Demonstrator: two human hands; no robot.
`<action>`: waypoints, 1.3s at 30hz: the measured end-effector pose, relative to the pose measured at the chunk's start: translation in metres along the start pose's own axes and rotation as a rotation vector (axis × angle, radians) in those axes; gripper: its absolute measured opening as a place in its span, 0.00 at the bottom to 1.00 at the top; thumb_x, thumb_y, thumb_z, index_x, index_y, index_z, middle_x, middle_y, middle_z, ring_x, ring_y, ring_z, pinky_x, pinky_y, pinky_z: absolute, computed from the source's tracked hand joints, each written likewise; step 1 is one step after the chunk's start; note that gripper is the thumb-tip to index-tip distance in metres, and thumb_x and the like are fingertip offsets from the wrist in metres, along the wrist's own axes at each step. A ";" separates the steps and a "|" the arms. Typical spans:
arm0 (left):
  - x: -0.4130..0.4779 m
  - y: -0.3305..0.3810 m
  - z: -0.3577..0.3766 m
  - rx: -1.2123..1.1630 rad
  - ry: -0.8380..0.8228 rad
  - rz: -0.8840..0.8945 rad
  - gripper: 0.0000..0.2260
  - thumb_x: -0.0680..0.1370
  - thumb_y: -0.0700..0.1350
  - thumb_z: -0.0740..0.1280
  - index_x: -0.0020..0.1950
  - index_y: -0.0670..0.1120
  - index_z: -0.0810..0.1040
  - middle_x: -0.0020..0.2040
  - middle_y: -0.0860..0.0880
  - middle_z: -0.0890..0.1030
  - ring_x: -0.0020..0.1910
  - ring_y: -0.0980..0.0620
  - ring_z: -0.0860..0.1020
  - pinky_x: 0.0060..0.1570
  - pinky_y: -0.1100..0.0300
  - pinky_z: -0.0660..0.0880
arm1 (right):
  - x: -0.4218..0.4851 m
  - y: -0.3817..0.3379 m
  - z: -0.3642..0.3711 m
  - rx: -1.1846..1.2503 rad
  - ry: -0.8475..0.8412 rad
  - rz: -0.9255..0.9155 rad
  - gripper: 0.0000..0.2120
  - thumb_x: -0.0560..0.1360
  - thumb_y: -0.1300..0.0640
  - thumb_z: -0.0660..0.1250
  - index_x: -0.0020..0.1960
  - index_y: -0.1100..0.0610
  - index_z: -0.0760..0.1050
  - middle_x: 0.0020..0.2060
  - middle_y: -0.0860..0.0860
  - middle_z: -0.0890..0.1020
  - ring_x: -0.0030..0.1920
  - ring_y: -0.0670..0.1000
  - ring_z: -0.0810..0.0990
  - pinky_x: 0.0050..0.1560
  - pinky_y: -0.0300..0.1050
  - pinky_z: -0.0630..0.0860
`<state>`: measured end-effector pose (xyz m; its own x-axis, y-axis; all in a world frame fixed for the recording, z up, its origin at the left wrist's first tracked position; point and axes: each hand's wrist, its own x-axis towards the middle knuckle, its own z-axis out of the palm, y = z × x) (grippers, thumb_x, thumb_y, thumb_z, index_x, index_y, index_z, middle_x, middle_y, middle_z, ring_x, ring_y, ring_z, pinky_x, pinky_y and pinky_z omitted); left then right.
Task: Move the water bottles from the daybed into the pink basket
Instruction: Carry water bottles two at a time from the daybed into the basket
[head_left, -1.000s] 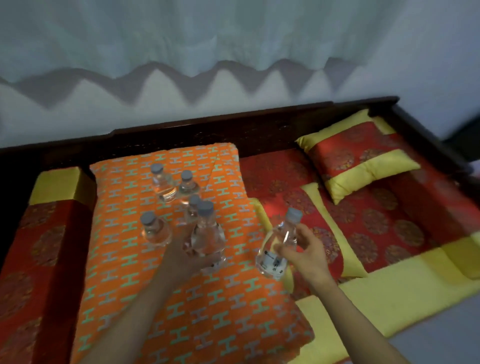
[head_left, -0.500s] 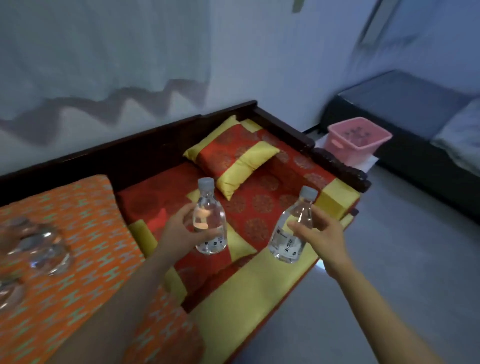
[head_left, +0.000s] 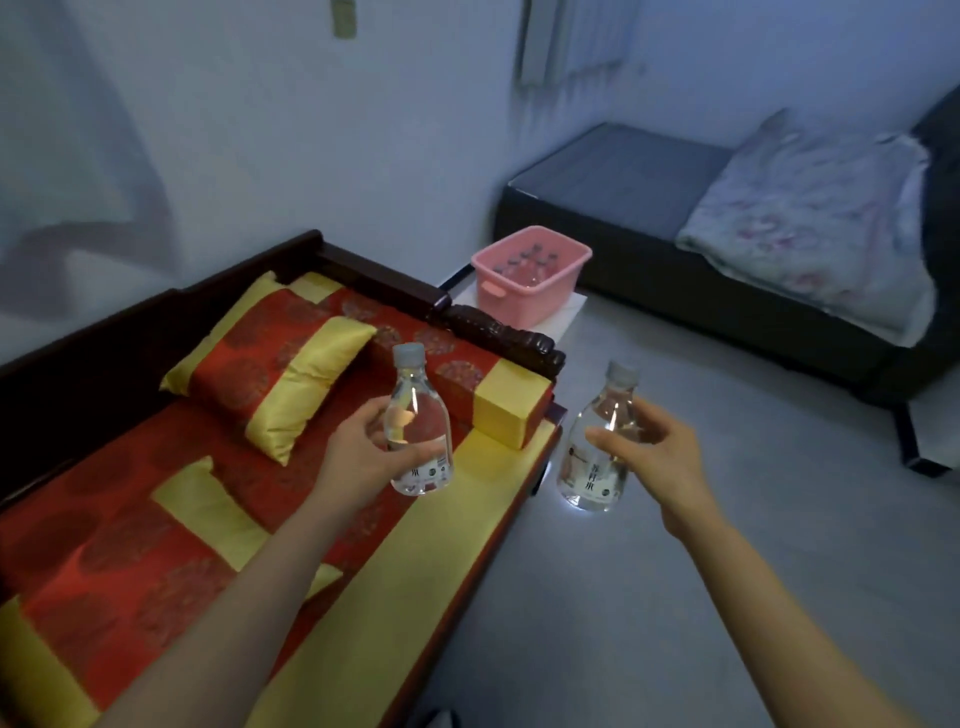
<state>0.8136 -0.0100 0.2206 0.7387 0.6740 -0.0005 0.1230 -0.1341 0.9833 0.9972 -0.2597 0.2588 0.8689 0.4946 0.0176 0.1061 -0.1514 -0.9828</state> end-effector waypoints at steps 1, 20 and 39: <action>0.012 0.002 0.012 0.014 -0.017 0.004 0.29 0.55 0.53 0.82 0.54 0.53 0.79 0.48 0.51 0.85 0.44 0.54 0.84 0.41 0.59 0.81 | 0.010 0.005 -0.009 -0.001 0.007 0.007 0.18 0.64 0.60 0.78 0.48 0.41 0.81 0.42 0.43 0.84 0.42 0.41 0.82 0.33 0.34 0.77; 0.325 0.060 0.245 0.150 -0.043 0.033 0.27 0.58 0.55 0.81 0.54 0.52 0.79 0.47 0.48 0.84 0.45 0.49 0.83 0.45 0.48 0.82 | 0.339 0.024 -0.191 -0.063 0.101 0.043 0.22 0.64 0.58 0.78 0.47 0.35 0.76 0.43 0.39 0.82 0.40 0.37 0.80 0.33 0.31 0.74; 0.580 0.062 0.384 0.115 0.345 -0.108 0.41 0.52 0.62 0.80 0.63 0.51 0.76 0.55 0.52 0.83 0.51 0.51 0.82 0.53 0.47 0.79 | 0.734 0.063 -0.233 -0.079 -0.279 0.039 0.22 0.58 0.47 0.78 0.47 0.28 0.77 0.46 0.40 0.82 0.49 0.45 0.80 0.38 0.39 0.74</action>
<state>1.5044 0.0941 0.2117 0.4534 0.8910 -0.0222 0.2760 -0.1167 0.9540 1.7543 -0.1054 0.2527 0.7076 0.7018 -0.0821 0.1218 -0.2356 -0.9642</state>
